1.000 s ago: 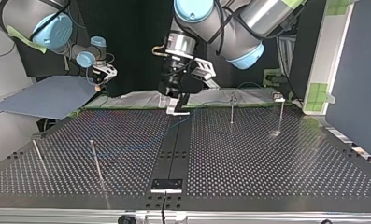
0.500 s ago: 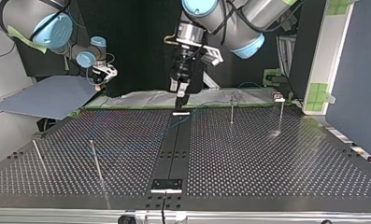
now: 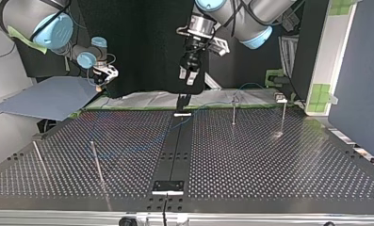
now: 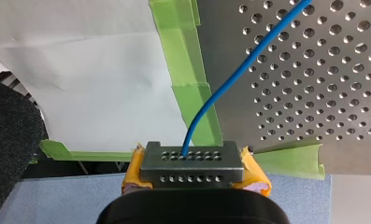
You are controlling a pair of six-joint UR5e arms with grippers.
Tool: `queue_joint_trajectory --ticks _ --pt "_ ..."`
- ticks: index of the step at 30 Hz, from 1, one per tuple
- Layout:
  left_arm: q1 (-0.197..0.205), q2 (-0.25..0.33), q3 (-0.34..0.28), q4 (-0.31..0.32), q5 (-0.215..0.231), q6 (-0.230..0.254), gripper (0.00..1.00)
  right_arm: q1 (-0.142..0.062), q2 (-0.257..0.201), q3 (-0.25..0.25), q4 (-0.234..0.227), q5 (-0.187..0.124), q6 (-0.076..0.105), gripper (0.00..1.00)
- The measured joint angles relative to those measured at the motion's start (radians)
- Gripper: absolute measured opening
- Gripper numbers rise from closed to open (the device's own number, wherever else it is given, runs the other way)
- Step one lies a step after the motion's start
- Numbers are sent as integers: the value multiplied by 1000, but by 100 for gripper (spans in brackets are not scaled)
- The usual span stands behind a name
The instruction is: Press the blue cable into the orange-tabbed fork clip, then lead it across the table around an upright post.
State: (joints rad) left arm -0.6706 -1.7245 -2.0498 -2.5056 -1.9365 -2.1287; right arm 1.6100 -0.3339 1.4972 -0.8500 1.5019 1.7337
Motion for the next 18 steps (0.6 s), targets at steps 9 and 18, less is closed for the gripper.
queue_joint_trajectory --ticks 9,18 --pt "30 0 -91 43 42 -26 99 0 0 0 0 0 0 0" --pt "102 0 -179 99 106 -49 99 0 0 0 -1 -10 0 0"
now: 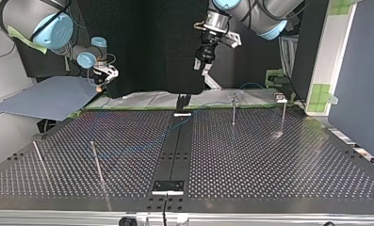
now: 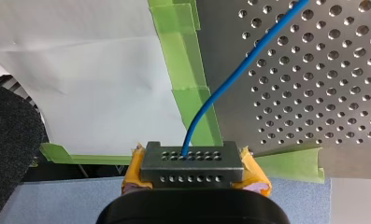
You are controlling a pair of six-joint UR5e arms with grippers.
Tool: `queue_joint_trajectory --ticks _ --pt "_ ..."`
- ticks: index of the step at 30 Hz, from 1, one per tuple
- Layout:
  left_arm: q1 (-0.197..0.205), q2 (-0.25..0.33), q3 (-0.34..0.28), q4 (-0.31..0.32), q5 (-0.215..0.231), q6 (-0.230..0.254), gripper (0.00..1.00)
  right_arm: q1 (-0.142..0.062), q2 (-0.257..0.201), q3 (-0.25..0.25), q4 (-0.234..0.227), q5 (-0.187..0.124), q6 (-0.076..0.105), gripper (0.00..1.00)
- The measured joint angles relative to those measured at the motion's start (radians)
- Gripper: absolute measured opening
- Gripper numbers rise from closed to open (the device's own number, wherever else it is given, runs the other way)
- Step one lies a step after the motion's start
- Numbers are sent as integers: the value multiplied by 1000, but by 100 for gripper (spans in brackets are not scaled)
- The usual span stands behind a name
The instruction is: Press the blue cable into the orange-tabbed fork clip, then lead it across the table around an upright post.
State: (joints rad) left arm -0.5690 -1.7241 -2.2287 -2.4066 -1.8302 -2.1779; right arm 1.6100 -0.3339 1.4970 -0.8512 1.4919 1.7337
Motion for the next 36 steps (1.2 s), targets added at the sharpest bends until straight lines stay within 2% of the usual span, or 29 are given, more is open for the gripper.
queue_joint_trajectory --ticks 7,12,21,36 --pt "69 0 -70 38 69 -1 99 0 0 0 2 -1 -1 0" --pt "106 0 -98 41 96 35 99 1 0 0 4 -3 -1 0" --pt "114 1 -97 24 99 104 99 3 0 -2 8 -18 1 0" --pt "115 1 -96 23 101 112 99 5 0 -2 9 -19 3 0"
